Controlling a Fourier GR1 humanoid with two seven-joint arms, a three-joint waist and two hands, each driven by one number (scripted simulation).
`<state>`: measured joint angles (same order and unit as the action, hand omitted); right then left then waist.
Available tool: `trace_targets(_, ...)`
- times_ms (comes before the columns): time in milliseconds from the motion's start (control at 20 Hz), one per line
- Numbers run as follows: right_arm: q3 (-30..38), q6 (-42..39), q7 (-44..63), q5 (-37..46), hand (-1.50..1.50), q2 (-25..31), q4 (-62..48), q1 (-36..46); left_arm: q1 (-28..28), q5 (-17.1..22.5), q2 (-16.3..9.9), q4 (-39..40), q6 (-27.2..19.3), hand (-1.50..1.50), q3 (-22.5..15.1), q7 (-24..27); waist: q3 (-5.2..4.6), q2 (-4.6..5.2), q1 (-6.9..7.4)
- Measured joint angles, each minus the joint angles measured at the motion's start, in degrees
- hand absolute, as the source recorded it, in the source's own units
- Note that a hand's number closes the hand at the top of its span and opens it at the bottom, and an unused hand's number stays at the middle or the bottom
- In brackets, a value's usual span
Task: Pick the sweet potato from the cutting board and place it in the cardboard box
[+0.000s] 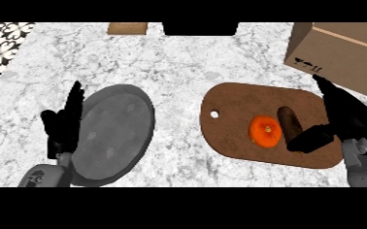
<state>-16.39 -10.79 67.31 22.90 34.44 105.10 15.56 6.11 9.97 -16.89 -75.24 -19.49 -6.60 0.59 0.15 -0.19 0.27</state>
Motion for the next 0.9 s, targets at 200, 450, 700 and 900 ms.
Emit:
trace_targets(200,0.4,-0.21,-0.32,0.73,-1.5,-0.68,-2.22,-0.33,-0.35,0.34,-0.11,-0.15,1.09,0.0,0.59,0.29,0.02,0.0,-0.03)
trace_targets(450,0.67,-0.76,-1.34,2.0,-1.5,-0.83,-4.9,-1.01,-1.17,-0.71,0.54,-1.59,0.49,0.0,0.3,-0.29,-0.01,0.01,-0.02)
trace_targets(700,0.88,-1.39,-2.89,3.43,-1.5,-2.25,-8.04,-0.7,-0.4,-1.11,0.72,-1.27,0.74,0.0,0.85,-1.59,0.01,0.04,-0.05)
trace_targets(900,0.29,-1.74,-2.86,5.27,-1.5,-4.18,-8.94,-0.43,0.77,-0.97,0.61,0.02,1.81,0.0,1.92,-1.78,-0.04,0.08,-0.18)
